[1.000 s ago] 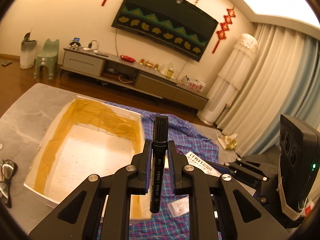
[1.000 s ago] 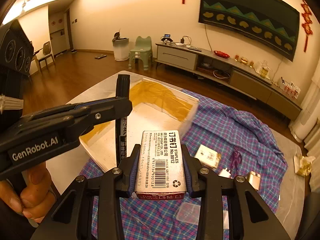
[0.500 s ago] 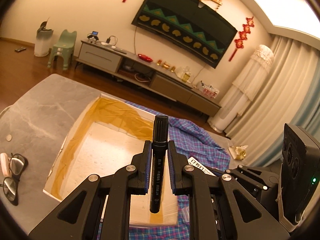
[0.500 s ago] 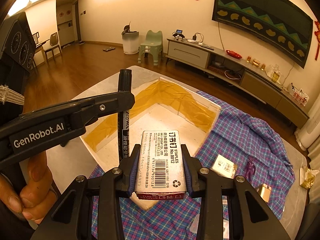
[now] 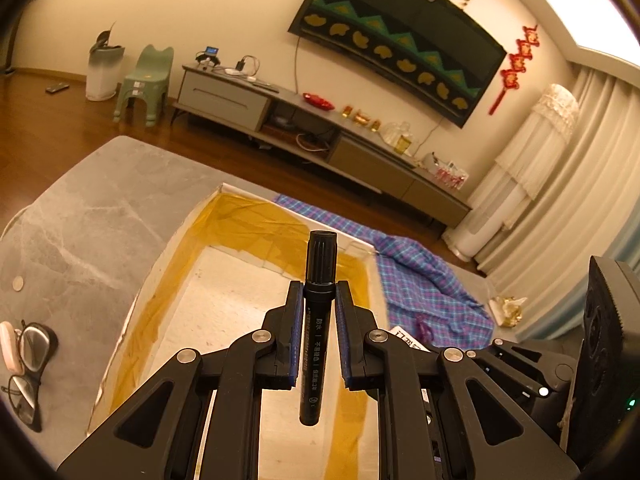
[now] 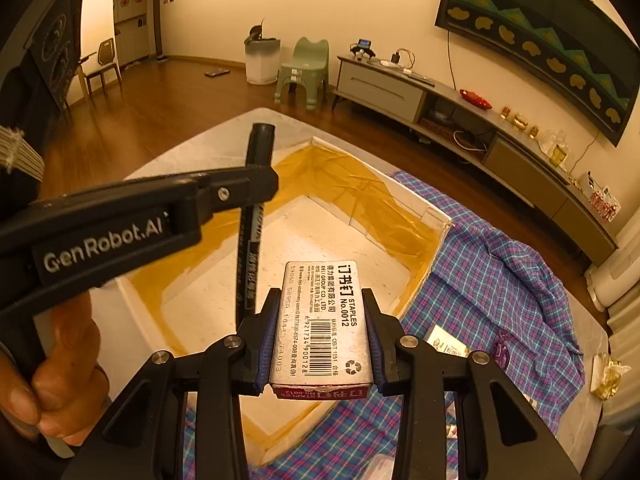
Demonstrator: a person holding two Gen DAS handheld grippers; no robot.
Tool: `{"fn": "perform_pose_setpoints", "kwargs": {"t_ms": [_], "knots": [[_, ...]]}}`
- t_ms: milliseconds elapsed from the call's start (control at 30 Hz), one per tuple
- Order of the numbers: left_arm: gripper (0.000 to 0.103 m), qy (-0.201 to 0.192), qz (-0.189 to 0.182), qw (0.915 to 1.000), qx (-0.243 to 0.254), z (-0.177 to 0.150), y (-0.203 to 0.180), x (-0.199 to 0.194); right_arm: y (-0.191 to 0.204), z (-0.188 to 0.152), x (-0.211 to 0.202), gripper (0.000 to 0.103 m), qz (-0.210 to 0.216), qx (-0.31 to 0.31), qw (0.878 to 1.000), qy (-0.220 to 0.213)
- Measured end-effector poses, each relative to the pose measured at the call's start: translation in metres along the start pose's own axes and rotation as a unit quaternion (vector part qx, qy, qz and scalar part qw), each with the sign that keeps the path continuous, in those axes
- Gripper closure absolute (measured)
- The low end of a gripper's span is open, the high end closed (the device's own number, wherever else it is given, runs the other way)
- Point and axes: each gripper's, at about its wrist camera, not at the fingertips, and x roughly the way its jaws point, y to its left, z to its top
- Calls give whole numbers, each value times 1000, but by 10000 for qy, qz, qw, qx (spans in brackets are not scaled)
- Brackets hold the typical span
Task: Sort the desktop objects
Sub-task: 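Lower both items into the bin and open both grippers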
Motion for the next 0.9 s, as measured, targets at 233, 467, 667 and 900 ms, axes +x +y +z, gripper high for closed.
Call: {"fn": "perform_pose_setpoints", "kwargs": {"t_ms": [233,467,667,900], "knots": [[88,223,391,9990,29,10,6,21,-16,9,39,64,87,18,9994,324],[88,664,737,9951,2,11,14,49,-19,23,72,64,92,-210,9980,597],[88,930,803,9923,-123,11,22,62,-17,34,93,64,11,-450,9958,792],[88,1165,470,9893,-742,14,40,75,-20,45,114,64,74,-473,9941,976]]}}
